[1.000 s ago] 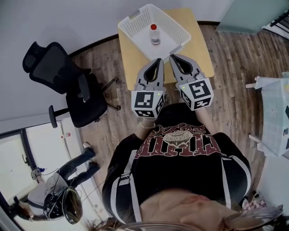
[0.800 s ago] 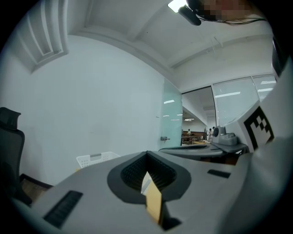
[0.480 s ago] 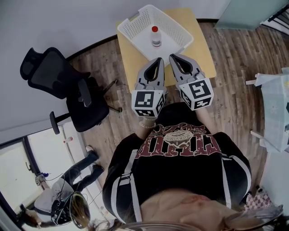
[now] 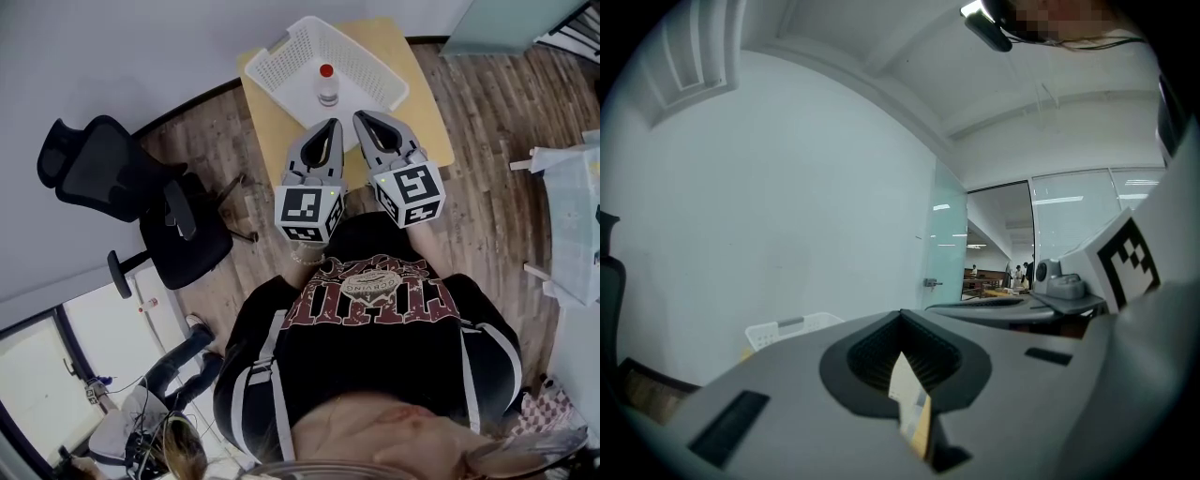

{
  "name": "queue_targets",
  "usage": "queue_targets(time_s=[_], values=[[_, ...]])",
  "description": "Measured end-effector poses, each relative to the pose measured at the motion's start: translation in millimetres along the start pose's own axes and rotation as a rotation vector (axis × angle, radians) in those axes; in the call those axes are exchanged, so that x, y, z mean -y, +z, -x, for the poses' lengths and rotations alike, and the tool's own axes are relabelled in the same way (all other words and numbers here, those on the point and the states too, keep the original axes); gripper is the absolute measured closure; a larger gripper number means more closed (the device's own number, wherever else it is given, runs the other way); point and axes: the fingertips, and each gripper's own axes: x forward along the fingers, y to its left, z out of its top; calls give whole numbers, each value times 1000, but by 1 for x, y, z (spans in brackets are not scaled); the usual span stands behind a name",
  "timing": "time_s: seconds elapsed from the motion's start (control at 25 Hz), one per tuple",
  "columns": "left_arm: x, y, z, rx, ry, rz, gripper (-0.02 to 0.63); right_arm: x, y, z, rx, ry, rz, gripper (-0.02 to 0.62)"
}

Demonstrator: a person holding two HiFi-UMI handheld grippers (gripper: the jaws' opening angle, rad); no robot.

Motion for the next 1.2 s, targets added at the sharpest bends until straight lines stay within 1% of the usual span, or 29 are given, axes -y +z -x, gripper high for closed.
queue_targets(time_s=[0.6,1.0,1.2], values=[[-46,-3,-22,-26,-50,2,560,0,-3,-51,-19,-46,-6,578],[-58,-8,-33,-50,-82,-7,560,6,-10,-70,-34,-72,-20,578],[-63,-10,-35,-55,-81,-11,560,8,-15,-77,-41,-69,-28,578]])
